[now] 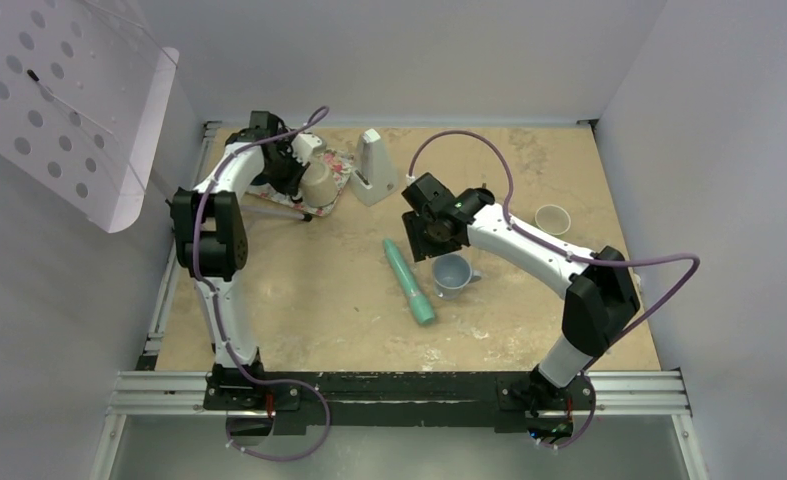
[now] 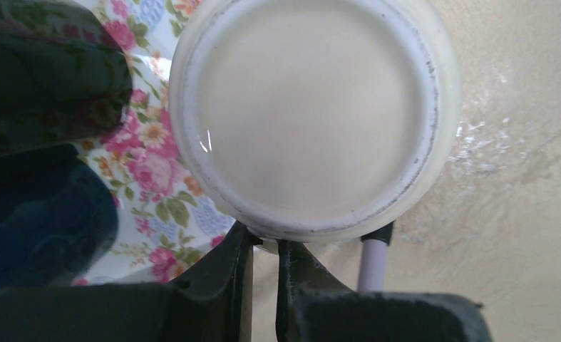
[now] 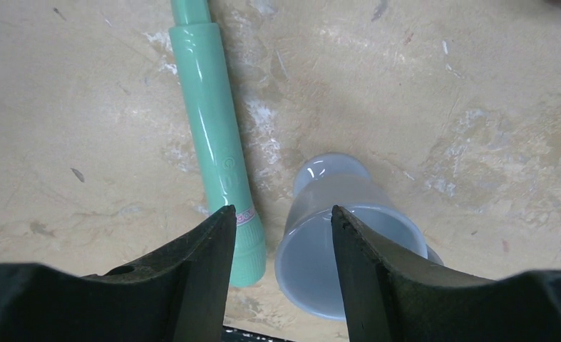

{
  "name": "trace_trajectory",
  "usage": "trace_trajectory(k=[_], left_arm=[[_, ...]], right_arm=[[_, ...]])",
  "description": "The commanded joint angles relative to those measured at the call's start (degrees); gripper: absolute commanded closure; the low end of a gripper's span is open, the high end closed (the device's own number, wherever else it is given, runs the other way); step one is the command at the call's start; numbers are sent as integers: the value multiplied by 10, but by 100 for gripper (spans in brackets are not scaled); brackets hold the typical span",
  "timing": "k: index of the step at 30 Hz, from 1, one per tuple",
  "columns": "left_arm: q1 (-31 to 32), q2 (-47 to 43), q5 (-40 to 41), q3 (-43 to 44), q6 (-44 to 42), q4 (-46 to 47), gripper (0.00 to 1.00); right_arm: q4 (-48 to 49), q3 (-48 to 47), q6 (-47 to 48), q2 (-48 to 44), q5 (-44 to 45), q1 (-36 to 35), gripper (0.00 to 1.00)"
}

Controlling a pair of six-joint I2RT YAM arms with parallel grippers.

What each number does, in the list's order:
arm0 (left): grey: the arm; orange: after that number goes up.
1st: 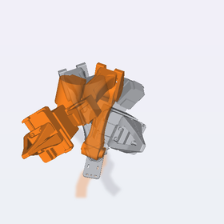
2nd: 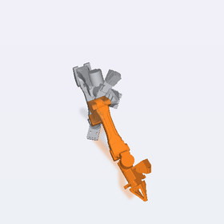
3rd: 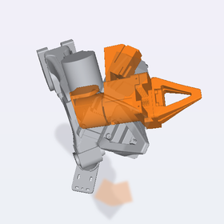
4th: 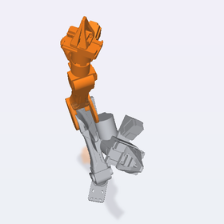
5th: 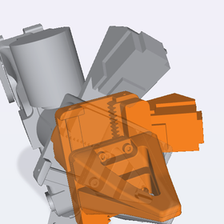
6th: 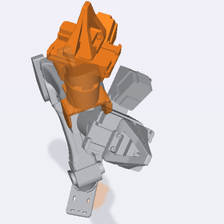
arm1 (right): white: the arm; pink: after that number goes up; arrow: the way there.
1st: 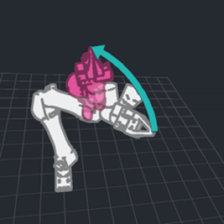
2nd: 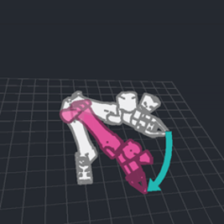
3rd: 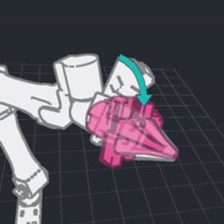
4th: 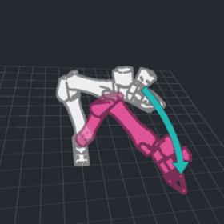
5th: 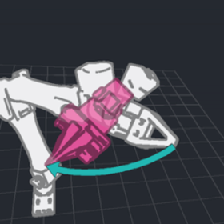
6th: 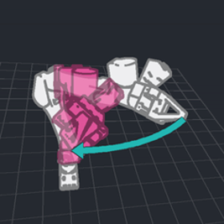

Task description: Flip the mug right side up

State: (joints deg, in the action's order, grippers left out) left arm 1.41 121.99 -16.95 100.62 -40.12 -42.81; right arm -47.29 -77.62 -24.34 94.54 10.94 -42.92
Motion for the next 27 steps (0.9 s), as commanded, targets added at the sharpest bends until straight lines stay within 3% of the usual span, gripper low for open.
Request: trace_trajectory(k=[1, 8, 10, 11, 13, 18, 23, 27], left_arm=[[-3, -62, -33, -4, 106, -32, 100], [-6, -145, -73, 5, 284, -70, 100], [-7, -178, -107, 3, 327, -79, 100], [-7, -192, -123, 3, 344, -84, 100], [-7, -220, -158, 9, 378, -96, 100], [-5, -257, -286, 27, 445, -136, 100], [0, -277, -352, 40, 458, -171, 100], [3, -289, -387, 40, 462, -176, 100]], right_arm=[[-2, -43, 7, -3, 12, -2, 45], [78, -92, 8, -38, -28, -2, 39], [162, -77, 7, -69, -85, -2, 30], [216, -59, -1, -88, -110, -2, 13], [340, -14, -20, -119, -157, 0, 2], [615, 81, -100, -128, -261, 22, 1], [787, 105, -186, -75, -298, 54, 9], [843, 63, -227, -3, -338, 56, 19]])
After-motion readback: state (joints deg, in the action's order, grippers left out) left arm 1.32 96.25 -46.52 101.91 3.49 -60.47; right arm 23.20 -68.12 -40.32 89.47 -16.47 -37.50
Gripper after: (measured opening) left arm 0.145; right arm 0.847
